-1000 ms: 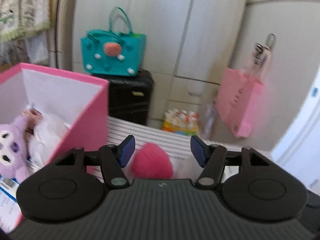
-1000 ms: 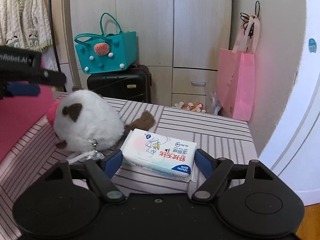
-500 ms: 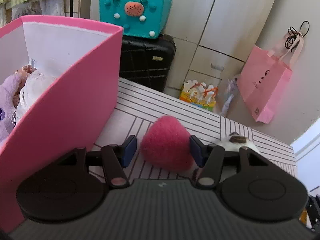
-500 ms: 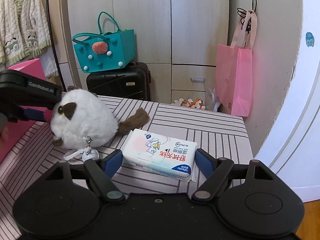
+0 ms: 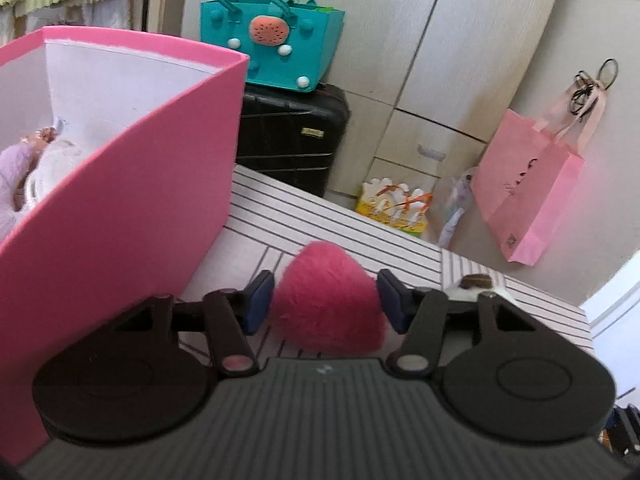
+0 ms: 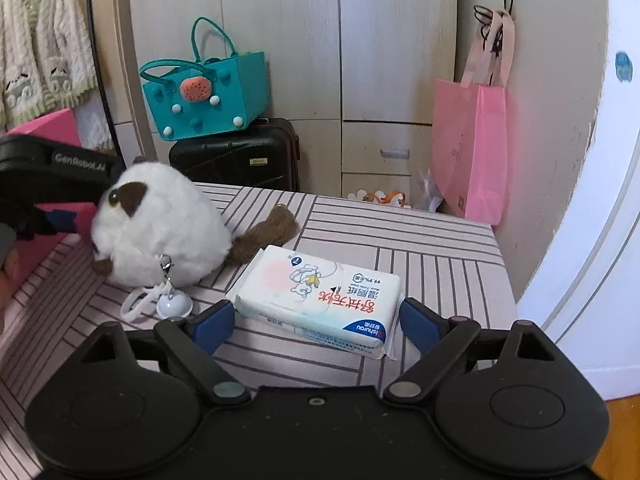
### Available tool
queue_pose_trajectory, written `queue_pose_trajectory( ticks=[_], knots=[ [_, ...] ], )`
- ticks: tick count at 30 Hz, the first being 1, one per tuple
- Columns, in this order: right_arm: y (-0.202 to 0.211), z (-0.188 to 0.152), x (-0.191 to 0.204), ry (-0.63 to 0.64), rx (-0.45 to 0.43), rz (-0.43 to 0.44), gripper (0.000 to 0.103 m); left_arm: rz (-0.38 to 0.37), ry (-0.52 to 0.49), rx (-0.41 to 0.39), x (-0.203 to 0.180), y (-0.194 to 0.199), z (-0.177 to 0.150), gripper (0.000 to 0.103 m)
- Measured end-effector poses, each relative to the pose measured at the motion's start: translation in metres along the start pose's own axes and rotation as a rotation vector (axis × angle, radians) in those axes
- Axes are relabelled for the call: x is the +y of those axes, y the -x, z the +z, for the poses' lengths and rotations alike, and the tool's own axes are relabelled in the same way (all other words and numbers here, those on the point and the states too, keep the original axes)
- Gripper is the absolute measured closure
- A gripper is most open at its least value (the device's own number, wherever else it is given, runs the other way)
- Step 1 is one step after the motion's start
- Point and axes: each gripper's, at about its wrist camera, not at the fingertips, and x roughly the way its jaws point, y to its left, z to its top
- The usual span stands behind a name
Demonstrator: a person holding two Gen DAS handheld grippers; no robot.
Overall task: Organize soft objects
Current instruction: 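Close the left tool on the pink pompom while the right tool grasps the tissue pack, then lift the pompom and tissue pack with both tools and carry them over the pink box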
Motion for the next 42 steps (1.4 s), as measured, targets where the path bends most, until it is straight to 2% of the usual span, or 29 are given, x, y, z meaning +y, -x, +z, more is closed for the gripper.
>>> queue_pose_trajectory(
  ticks=[1,6,17,25,31,35,42],
  knots=[
    [0.001,0.0,0.0,0.004,-0.008,-0.004,0.018,-0.018,0.001,0.002,0.001,0.0,0.001,0.063],
    [0.005,-0.003,0.001,0.011,-0.012,0.004,0.02,-0.056,-0.026,-0.004,-0.001,0.004,-0.002,0.07],
    [0.02,-0.012,0.003,-0.013,-0.012,0.027,0.021,-0.075,-0.085,-0.096,-0.006,0.039,-0.011,0.071],
    [0.036,-0.021,0.004,-0.015,0.001,0.052,0.021,-0.123,-0.113,-0.137,0.0,0.075,-0.02,0.071],
    [0.047,-0.033,0.02,0.056,0.011,0.054,0.021,-0.165,-0.156,-0.147,0.005,0.102,-0.037,0.071],
    [0.057,-0.038,0.024,0.028,0.003,0.082,0.021,-0.221,-0.165,-0.119,0.017,0.123,-0.055,0.071],
    [0.086,-0.045,0.037,0.067,-0.022,0.104,0.021,-0.28,-0.203,-0.046,0.034,0.142,-0.069,0.071]
  ],
)
